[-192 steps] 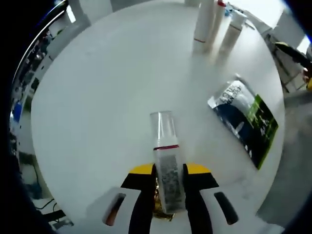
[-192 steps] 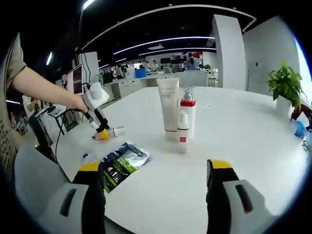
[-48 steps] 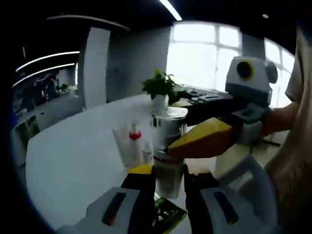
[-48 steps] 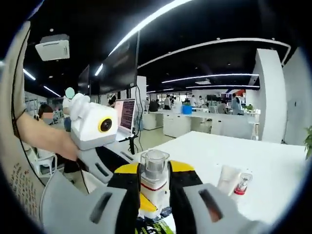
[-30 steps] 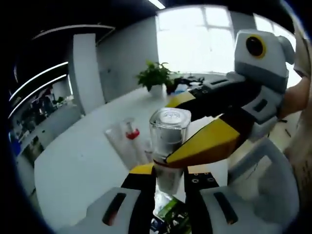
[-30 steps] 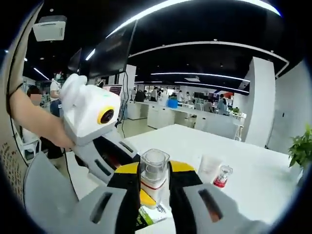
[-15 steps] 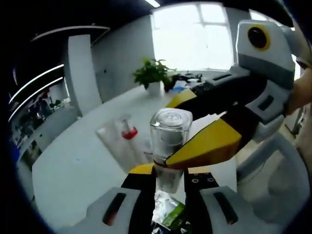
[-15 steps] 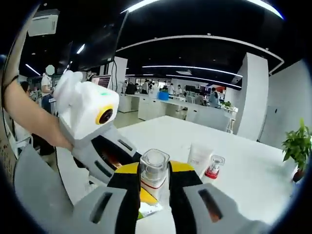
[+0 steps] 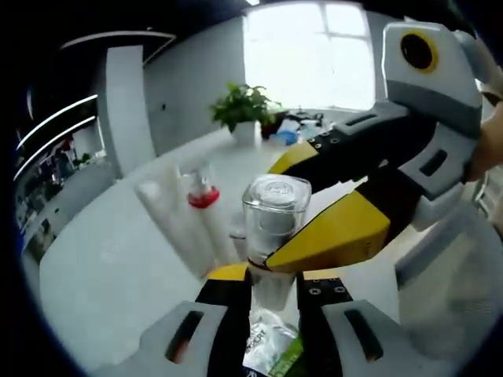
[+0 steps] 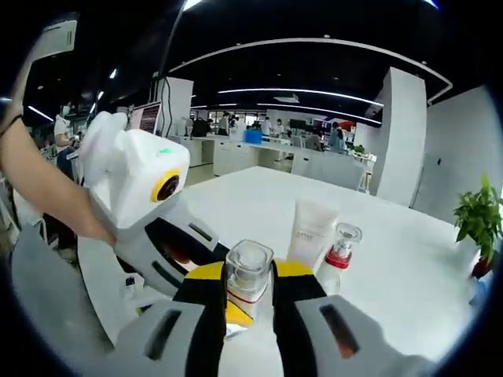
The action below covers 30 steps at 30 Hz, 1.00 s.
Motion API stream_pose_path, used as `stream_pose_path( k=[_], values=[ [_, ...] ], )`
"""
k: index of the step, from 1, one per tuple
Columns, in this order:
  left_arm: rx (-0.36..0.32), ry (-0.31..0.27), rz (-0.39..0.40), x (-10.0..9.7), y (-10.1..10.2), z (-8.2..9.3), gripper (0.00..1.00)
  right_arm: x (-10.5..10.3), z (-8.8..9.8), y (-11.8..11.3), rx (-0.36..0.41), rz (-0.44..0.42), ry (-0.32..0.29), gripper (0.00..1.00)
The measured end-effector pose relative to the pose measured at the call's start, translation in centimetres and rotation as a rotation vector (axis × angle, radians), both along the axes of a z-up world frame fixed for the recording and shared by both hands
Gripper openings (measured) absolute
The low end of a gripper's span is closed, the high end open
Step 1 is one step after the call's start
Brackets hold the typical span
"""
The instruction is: Arrange the skincare products in the storage area until every visible bottle or jar stands upright without overlapping.
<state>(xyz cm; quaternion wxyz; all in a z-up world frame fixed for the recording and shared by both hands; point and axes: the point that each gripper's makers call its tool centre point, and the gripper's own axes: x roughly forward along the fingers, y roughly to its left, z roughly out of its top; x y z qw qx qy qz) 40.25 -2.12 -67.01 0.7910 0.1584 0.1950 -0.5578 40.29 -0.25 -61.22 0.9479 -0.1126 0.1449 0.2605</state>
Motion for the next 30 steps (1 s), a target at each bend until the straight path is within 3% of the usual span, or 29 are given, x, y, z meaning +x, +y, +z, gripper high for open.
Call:
stream_pose_path(
  k=[13, 30],
  values=[
    [0.021, 0.015, -0.018, 2.6, -0.9, -3.0, 0.18, 2.9, -3.1, -1.1, -0.013, -0.041, 0.056, 0.21],
    [0.028, 0.038, -0.036, 4.2, -1.6, -6.1, 0.18, 4.6, -6.2, -1.6, -0.06, -0.055, 0.099, 0.21]
  ],
)
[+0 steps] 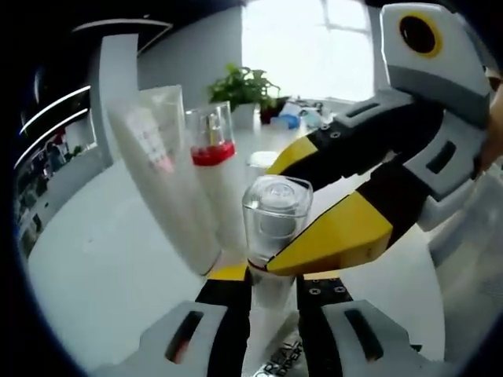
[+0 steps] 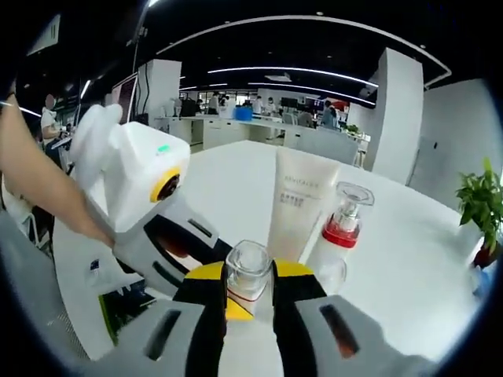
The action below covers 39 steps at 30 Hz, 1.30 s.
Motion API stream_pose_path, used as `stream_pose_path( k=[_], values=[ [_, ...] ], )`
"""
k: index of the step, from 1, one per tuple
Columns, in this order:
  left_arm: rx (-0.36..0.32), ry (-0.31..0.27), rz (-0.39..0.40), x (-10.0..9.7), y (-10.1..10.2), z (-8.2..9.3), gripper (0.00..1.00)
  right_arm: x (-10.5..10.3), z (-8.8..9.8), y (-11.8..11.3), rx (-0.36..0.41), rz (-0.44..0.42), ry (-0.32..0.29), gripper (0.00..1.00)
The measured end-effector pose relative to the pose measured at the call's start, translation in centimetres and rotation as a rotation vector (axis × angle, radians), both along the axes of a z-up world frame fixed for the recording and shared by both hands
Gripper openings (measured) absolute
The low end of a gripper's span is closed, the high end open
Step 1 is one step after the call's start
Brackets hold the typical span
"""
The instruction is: Arrange the skincare products in the storage area until every visible bottle or jar stands upright without overlapping.
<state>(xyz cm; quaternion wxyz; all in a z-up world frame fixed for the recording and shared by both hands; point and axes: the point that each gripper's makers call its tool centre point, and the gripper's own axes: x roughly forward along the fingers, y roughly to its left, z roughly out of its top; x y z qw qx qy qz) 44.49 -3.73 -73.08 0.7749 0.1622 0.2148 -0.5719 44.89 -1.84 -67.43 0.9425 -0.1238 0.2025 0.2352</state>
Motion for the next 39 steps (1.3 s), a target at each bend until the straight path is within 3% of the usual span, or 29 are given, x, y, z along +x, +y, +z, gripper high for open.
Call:
stream_pose_path(
  k=[13, 16, 24, 39],
  values=[
    [-0.027, 0.003, 0.022, 0.9, -0.1, -0.4, 0.18, 0.8, -0.4, -0.1, 0.013, 0.011, -0.005, 0.21],
    [-0.03, 0.003, 0.018, 0.9, -0.1, -0.4, 0.18, 0.9, -0.3, 0.0, 0.05, 0.009, -0.003, 0.21],
    [-0.024, 0.004, 0.01, 1.0, -0.2, -0.5, 0.18, 0.9, -0.2, 0.0, 0.034, 0.016, -0.012, 0.21],
    [-0.028, 0.01, 0.01, 1.2, -1.0, -0.6, 0.17, 0.7, 3.0, -1.5, -0.006, 0.006, -0.106, 0.29]
  ],
)
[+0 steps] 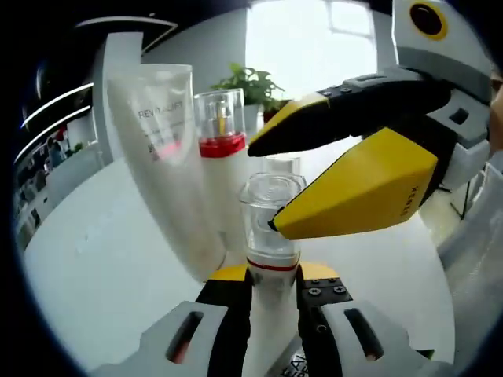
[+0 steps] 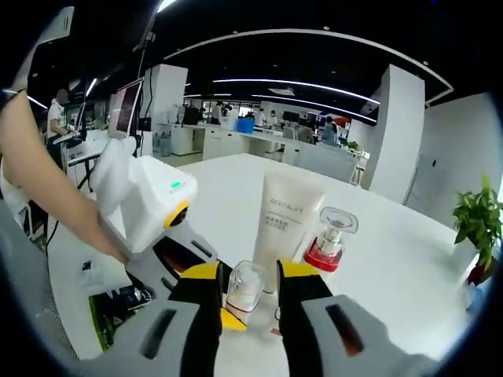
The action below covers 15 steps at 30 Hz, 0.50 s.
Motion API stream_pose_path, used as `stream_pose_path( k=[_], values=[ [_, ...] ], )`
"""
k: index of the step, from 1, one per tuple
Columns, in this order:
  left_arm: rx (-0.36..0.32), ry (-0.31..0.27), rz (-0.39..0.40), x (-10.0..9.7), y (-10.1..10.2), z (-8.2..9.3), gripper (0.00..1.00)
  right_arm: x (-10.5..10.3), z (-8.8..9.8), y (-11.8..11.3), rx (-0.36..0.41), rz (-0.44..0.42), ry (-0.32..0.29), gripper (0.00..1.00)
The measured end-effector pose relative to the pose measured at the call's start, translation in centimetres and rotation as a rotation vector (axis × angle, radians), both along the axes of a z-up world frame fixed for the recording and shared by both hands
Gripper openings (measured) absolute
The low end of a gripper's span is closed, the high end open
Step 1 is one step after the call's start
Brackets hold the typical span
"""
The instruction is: Arrange the skincare products in the storage area until every visible bottle or jar stands upright without overlapping.
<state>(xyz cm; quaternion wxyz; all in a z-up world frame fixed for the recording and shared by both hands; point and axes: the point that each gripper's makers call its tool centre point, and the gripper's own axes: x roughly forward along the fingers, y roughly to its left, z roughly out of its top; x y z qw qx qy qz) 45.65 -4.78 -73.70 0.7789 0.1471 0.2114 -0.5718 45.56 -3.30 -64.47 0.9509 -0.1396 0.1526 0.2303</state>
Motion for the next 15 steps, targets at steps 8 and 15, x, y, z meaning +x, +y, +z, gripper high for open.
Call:
stream_pose_path(
  k=[8, 15],
  values=[
    [0.0, -0.002, -0.01, 0.2, -0.5, 0.0, 0.17, -0.4, 1.6, -1.9, 0.086, -0.073, -0.019, 0.4],
    [0.002, -0.005, -0.024, 0.4, -0.9, 0.0, 0.18, -0.9, 1.1, -3.4, 0.107, -0.118, -0.001, 0.46]
  ],
)
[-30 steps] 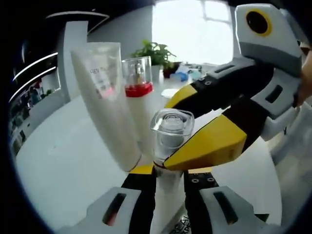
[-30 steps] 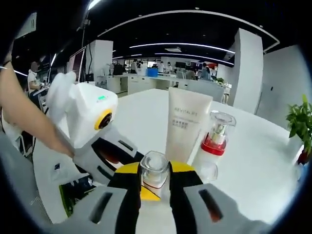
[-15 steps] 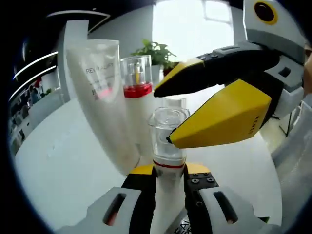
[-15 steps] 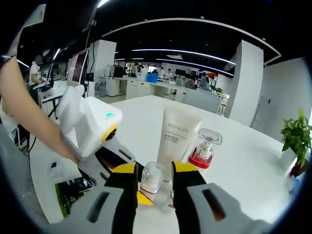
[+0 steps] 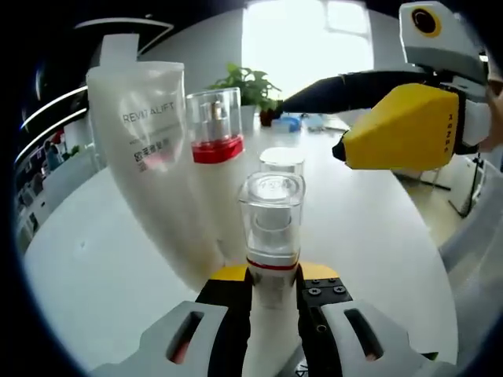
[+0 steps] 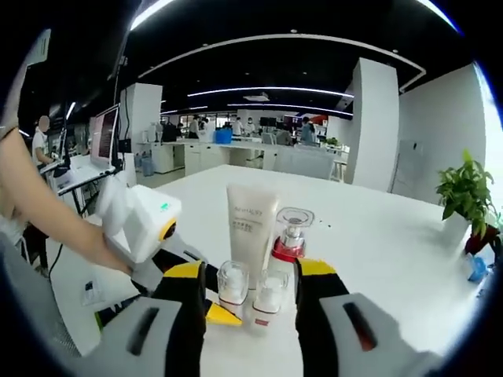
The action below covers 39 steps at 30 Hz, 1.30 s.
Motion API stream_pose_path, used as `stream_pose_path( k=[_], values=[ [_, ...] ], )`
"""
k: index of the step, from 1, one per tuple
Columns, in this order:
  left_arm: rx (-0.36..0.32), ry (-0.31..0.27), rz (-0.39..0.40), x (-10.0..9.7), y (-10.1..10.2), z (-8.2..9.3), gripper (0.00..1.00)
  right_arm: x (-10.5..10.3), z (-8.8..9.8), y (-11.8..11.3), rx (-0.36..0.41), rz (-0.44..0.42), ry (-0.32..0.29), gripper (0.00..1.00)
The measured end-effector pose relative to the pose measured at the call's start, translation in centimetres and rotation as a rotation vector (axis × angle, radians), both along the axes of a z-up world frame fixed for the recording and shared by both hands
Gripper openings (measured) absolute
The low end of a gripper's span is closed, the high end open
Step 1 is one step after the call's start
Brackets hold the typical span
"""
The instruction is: Arrange the skincare products in the storage area until every visible bottle or jar stands upright without overlapping.
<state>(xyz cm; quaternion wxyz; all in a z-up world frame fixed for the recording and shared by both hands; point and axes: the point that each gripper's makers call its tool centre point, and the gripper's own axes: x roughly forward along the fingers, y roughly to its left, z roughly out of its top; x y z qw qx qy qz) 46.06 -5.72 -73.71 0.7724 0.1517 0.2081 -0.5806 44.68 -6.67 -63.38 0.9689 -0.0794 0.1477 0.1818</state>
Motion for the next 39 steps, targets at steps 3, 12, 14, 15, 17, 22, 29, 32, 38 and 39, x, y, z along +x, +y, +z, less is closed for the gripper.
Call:
stream_pose_path(
  k=[3, 12, 14, 15, 17, 22, 29, 32, 38, 39],
  values=[
    [0.001, 0.0, -0.008, 0.0, -0.2, 0.0, 0.18, -0.4, -0.4, -0.5, 0.002, -0.015, 0.012, 0.48],
    [0.012, -0.004, -0.031, 0.1, -0.4, 0.0, 0.18, -1.6, -1.9, -1.7, 0.022, -0.04, 0.051, 0.54],
    [0.015, -0.006, -0.034, 0.1, -0.5, 0.0, 0.18, -1.9, -2.3, -2.1, 0.026, -0.05, 0.063, 0.56],
    [0.015, -0.007, -0.036, 0.1, -0.5, -0.1, 0.18, -2.1, -2.6, -2.3, 0.027, -0.053, 0.07, 0.57],
    [0.016, -0.007, -0.037, 0.1, -0.5, -0.1, 0.18, -2.5, -3.0, -2.7, 0.025, -0.061, 0.083, 0.58],
    [0.019, -0.01, -0.04, 0.1, -0.5, -0.2, 0.18, -3.3, -3.5, -3.4, 0.029, -0.076, 0.103, 0.59],
    [0.025, -0.014, -0.044, 0.1, -0.5, -0.2, 0.18, -4.0, -4.1, -3.7, 0.034, -0.087, 0.122, 0.59],
    [0.027, -0.016, -0.044, 0.1, -0.5, -0.2, 0.18, -4.4, -4.3, -4.0, 0.036, -0.098, 0.131, 0.6],
    [0.029, 0.011, -0.02, 0.5, 0.2, -0.4, 0.2, -5.0, -4.6, -4.7, 0.038, -0.119, 0.141, 0.59],
    [0.027, 0.014, -0.018, 0.5, 0.3, -0.3, 0.2, -5.1, -4.6, -4.8, 0.039, -0.121, 0.142, 0.59]
  ],
)
